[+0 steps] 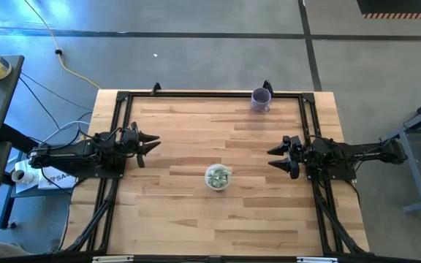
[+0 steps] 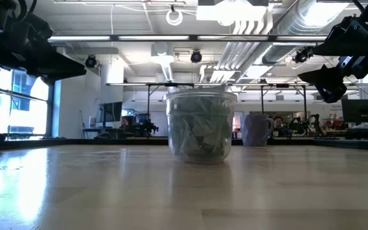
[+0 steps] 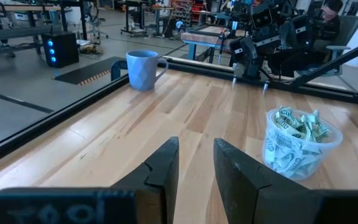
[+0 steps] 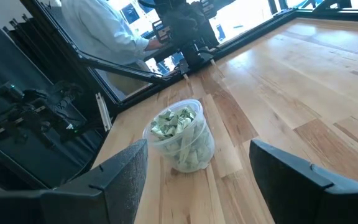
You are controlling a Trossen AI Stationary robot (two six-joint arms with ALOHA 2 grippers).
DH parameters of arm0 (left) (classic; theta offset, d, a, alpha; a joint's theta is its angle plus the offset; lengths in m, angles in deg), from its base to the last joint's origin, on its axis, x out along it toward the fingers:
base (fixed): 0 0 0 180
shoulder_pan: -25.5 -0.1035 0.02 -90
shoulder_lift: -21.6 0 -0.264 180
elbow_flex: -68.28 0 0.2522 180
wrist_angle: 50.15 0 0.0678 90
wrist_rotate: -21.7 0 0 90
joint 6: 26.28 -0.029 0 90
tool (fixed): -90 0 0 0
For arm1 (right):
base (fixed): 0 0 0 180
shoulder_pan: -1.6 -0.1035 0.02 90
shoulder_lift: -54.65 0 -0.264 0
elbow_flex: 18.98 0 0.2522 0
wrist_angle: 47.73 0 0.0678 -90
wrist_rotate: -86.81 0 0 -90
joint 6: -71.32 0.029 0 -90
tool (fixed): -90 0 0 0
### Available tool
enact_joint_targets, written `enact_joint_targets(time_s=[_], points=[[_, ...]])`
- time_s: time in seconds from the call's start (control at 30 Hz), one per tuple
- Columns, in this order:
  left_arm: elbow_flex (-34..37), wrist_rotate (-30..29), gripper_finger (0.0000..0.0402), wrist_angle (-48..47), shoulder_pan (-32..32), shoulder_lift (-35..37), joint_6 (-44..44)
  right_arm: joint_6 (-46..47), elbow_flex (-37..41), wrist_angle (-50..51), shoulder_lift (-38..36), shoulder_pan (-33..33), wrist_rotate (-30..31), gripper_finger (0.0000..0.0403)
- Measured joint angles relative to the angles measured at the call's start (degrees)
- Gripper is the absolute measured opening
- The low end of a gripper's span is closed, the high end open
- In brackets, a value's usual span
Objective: Pick and place Stevia / Truvia into bins
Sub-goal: Return to Home Position
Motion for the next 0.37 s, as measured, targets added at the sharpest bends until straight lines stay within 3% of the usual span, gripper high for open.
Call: enact_joint_targets(time_s=[0.37], points=[[0.00, 0.00, 0.0134, 0.00, 0.00, 0.00, 0.00, 0.01, 0.00, 0.00, 0.00, -0.01, 0.02, 0.0271]])
